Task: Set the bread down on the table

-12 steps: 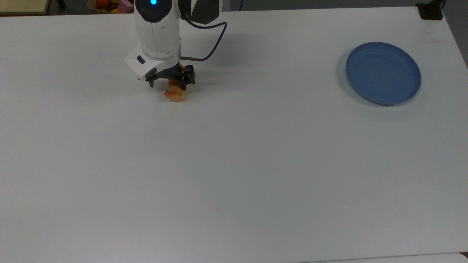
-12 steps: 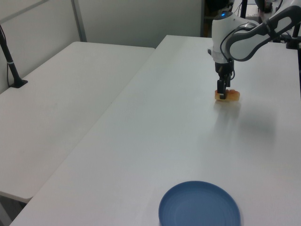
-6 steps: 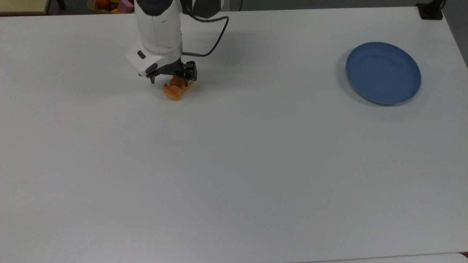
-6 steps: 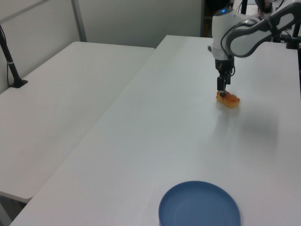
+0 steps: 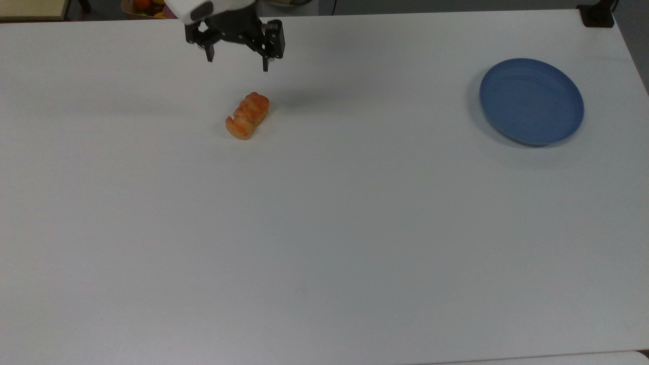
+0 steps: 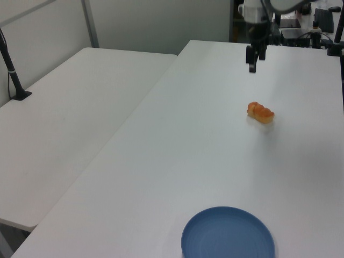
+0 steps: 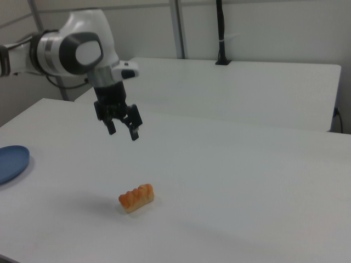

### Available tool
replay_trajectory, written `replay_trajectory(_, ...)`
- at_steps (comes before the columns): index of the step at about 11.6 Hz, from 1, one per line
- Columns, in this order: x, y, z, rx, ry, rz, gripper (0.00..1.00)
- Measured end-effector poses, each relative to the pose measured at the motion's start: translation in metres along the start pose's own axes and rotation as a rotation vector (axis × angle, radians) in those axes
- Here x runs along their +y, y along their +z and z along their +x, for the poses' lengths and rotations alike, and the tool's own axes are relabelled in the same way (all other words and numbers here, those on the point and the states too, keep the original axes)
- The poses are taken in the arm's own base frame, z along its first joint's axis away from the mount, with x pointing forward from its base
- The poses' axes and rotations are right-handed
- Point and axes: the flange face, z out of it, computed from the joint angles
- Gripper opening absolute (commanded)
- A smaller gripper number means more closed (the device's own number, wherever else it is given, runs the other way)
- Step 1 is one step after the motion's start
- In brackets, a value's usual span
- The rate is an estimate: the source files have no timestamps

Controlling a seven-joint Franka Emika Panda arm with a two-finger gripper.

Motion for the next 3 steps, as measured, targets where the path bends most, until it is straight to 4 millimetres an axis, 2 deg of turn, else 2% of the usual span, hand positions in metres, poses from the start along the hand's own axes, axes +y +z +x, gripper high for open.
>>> replay_trajectory(3, 0.020, -0.037, 0.005, 0.044, 0.055, 0.066, 1.00)
